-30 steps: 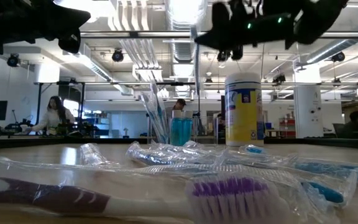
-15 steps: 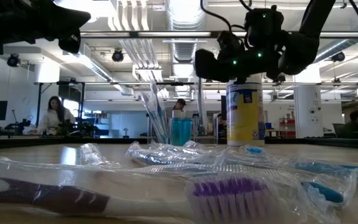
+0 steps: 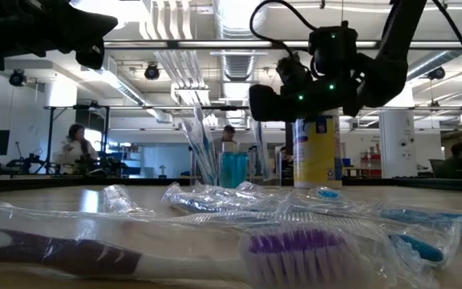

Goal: Pick & Place toothbrushing station
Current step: Put the blue toothbrush into the transparent toothbrush holder

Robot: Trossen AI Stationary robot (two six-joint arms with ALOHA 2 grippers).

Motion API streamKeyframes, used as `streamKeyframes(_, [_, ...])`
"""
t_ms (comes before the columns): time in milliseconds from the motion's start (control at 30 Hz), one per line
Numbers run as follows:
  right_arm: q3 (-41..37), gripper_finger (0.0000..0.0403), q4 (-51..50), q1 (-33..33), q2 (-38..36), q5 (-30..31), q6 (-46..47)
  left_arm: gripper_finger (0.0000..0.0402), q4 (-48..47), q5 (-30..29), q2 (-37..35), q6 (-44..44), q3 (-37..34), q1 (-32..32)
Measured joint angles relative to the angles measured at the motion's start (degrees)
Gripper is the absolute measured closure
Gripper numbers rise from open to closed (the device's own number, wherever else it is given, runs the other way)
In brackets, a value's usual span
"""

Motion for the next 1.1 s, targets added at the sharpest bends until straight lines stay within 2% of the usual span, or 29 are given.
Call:
streamKeyframes(200, [0.00, 0.0370, -3.51, 0.01, -0.70, -0.01, 0.64, 0.0386, 0.00, -0.05, 0.00, 0.01, 0.00, 0.00])
streamKeyframes(500, [0.00, 0.0279, -5.05, 0.14, -3.83, 0.00, 2.02, 0.0392, 0.02, -0.04, 0.00, -0.08, 0.00, 0.00])
streamKeyframes(633, [0.00, 0.0251, -11.07, 0.14, -8.04, -0.02, 2.15, 0.0393, 0.07, -0.04, 0.00, -0.10, 0.00, 0.02])
streamKeyframes(867, [2.66, 0.0228, -24.55, -0.14, -12.14, 0.04, 5.39, 0.0383, 1.42, -0.03, -0.02, -0.26, 0.00, 0.02])
streamKeyframes(1100, [7.88, 0.0218, -32.09, 0.12, -13.80, 0.05, 2.21, 0.0390, 1.51, 0.01, -0.02, -0.91, 0.00, 0.02])
